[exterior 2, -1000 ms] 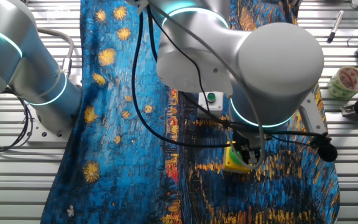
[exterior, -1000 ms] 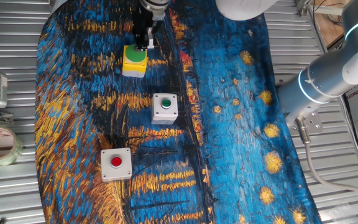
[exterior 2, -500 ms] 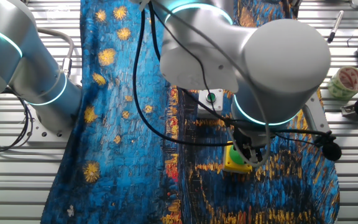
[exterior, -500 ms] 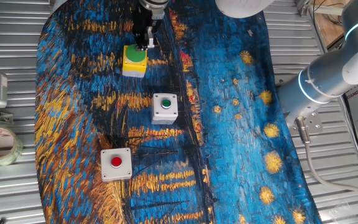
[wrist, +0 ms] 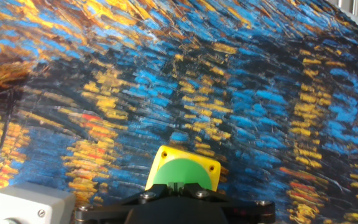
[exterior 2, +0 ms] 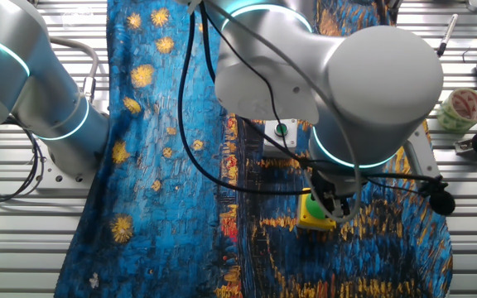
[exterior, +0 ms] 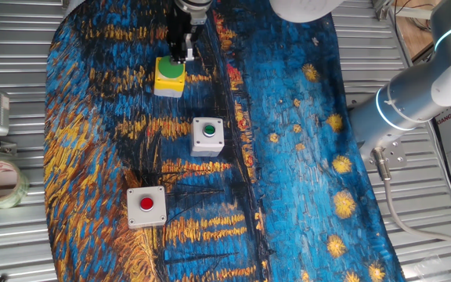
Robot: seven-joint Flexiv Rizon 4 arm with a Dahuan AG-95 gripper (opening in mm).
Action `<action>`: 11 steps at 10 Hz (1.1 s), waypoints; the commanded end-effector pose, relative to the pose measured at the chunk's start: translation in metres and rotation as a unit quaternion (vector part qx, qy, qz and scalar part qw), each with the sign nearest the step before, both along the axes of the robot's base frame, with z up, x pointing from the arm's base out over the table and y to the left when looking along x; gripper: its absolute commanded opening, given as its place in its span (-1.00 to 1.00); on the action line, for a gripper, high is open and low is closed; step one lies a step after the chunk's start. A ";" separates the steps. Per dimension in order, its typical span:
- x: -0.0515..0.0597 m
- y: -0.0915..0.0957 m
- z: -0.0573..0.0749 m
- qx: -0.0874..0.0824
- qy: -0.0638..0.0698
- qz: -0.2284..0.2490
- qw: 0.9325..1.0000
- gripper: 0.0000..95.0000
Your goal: Press three buttons from left to right in sequence
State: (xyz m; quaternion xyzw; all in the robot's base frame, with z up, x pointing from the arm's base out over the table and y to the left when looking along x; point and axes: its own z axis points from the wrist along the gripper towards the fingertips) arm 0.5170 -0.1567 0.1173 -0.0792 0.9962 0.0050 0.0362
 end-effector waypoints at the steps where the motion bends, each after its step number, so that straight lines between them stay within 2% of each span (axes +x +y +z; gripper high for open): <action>1: 0.000 0.000 0.000 0.001 0.000 -0.003 1.000 -0.60; 2: 0.000 0.000 0.000 0.001 0.000 0.006 1.000 -0.20; 3: 0.000 0.000 0.000 0.002 0.000 0.011 1.000 0.60; 4: 0.000 0.000 0.000 0.002 -0.001 0.014 1.000 0.60; 5: 0.000 0.000 0.000 0.000 0.000 0.012 1.000 1.00; 11: 0.000 0.000 0.000 0.002 0.000 0.008 1.000 1.00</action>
